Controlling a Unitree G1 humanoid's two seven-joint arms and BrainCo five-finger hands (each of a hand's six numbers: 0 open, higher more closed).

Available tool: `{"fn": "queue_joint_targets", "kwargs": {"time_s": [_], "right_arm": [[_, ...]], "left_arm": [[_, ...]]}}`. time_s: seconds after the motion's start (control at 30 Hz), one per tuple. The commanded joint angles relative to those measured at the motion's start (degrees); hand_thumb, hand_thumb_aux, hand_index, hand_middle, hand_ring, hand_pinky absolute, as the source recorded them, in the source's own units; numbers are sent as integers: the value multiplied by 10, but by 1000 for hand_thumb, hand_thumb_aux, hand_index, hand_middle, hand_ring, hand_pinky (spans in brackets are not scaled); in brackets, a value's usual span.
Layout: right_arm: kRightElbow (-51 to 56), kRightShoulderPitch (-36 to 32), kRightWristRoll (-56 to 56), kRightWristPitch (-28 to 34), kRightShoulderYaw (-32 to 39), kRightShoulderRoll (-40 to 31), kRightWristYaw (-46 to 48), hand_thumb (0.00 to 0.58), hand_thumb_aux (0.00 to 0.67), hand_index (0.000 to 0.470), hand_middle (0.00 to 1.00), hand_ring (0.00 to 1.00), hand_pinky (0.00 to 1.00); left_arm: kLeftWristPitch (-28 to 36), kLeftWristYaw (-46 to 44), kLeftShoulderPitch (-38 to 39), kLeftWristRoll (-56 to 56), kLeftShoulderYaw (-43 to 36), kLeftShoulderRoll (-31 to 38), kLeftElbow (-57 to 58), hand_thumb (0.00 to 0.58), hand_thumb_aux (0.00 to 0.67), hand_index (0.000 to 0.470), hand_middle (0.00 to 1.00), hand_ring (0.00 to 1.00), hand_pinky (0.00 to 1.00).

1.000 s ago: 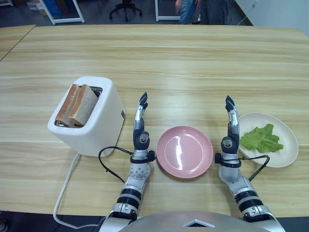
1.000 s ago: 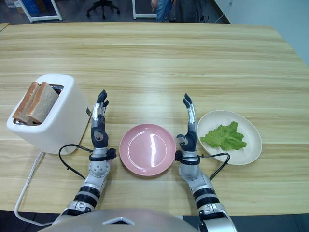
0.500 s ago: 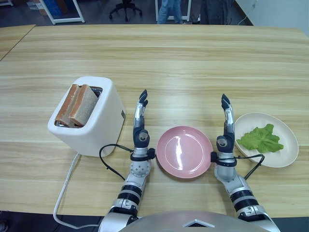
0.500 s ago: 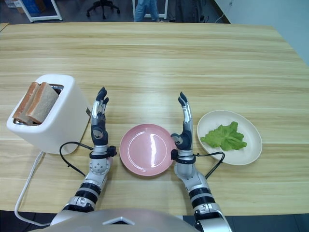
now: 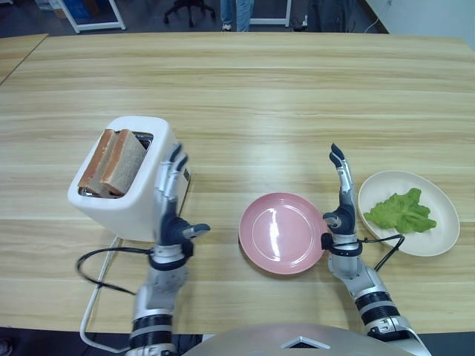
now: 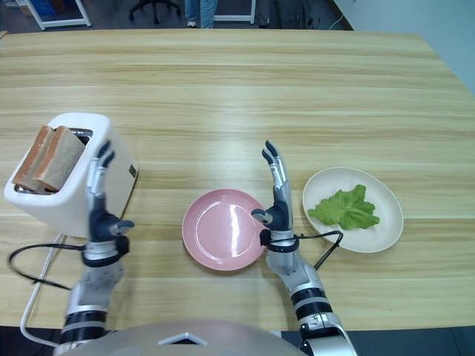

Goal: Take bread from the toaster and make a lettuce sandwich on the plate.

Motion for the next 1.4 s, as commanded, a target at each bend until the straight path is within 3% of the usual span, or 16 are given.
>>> {"fn": "queue_joint_targets", "kwargs": {"time_s": [0.03,0.2,0.43,1.0,1.27,1.3,1.33,1.37,1.4], "right_arm": [[-8,5,-16,8,-1,-9,-6,0,0,0,0,0,0],[-6,6,-28,11,6,-13,-13,0,0,0,0,0,0],[-1,2,-39,15,15,-18,-22,0,0,0,0,0,0],[26,-21,-57,24,37,-27,-50,0,0,0,0,0,0],[26,-23,-54,25,43,-32,-58,0,0,0,0,0,0],[26,-23,-53,25,44,-32,-58,0,0,0,0,0,0],[26,-23,-53,25,44,-33,-58,0,0,0,0,0,0],[26,-23,-52,25,45,-33,-58,0,0,0,0,0,0],[26,-23,-51,24,45,-33,-58,0,0,0,0,0,0]], "left_arm": [[77,42,22,65,99,72,-50,0,0,0,0,0,0],[206,71,32,101,175,194,48,0,0,0,0,0,0],[274,35,22,45,137,278,162,0,0,0,0,0,0],[307,-62,41,-43,54,313,108,0,0,0,0,0,0],[316,-59,20,-51,26,334,158,0,0,0,0,0,0],[315,-58,20,-51,24,336,163,120,74,52,0,0,0],[313,-58,20,-52,22,338,166,398,294,206,0,0,0],[309,-57,22,-55,19,341,168,534,481,337,0,0,0],[304,-57,24,-57,16,343,169,579,644,452,0,0,0]]}}
